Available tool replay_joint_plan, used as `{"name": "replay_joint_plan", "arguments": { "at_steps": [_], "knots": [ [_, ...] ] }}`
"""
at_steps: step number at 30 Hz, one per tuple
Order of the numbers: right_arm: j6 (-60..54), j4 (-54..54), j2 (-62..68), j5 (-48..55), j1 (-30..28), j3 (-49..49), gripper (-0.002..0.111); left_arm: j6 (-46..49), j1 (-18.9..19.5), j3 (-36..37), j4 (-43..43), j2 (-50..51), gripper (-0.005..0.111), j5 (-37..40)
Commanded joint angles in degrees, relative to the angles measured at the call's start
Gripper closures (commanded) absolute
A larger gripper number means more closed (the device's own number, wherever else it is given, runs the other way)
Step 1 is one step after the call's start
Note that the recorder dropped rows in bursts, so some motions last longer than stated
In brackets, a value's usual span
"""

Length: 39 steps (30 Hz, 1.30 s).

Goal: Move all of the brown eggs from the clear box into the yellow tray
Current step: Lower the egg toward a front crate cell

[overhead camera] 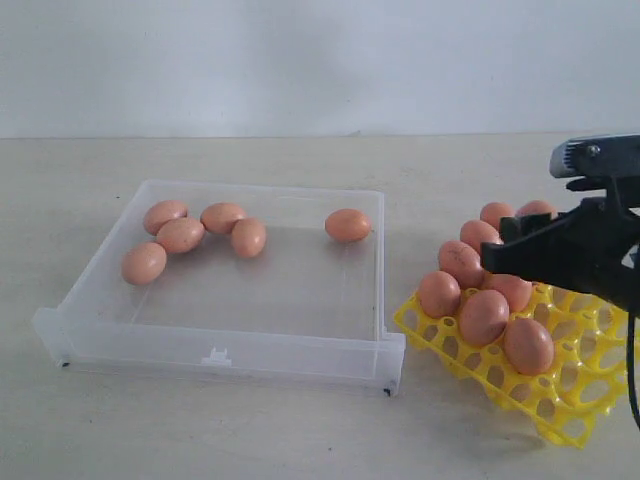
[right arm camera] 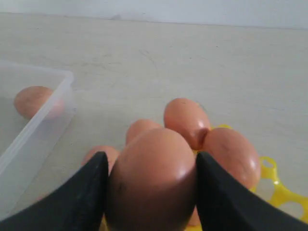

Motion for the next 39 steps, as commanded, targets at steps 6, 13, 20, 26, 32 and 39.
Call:
{"name": "replay_joint_plan", "arguments": {
  "at_steps": [6,13,20,26,32,39],
  "knots": [
    [-2.8,7.6,-0.6,-7.1,-0.3,8.0,0.103,0.1,0.0,0.2,0.1,0.2,0.111,-0.3],
    [-2.4,6.6,-0.6,-7.6,-0.2,9.0,0.103,0.1,0.0,0.2,0.1,0.2,0.111,-0.3],
    [-2.4,5.8,-0.6,-6.5,-0.2,9.0,0.103,0.1,0.0,0.2,0.1,0.2,0.111,-0.3],
    [-2.4,3.9,-0.6,-6.5,-0.2,8.9,0.103,0.1,0.0,0.2,0.1,0.2,0.111,-0.3],
    [-2.7,3.9,1.3,-6.5,-0.2,8.9,0.103,0.1,0.0,0.2,0.1,0.2,0.111,-0.3],
    [-2.6,4.1,2.8,-6.4,-0.2,8.9,0.103,0.1,0.0,0.2,0.1,0.2,0.111,-0.3]
  ]
}}
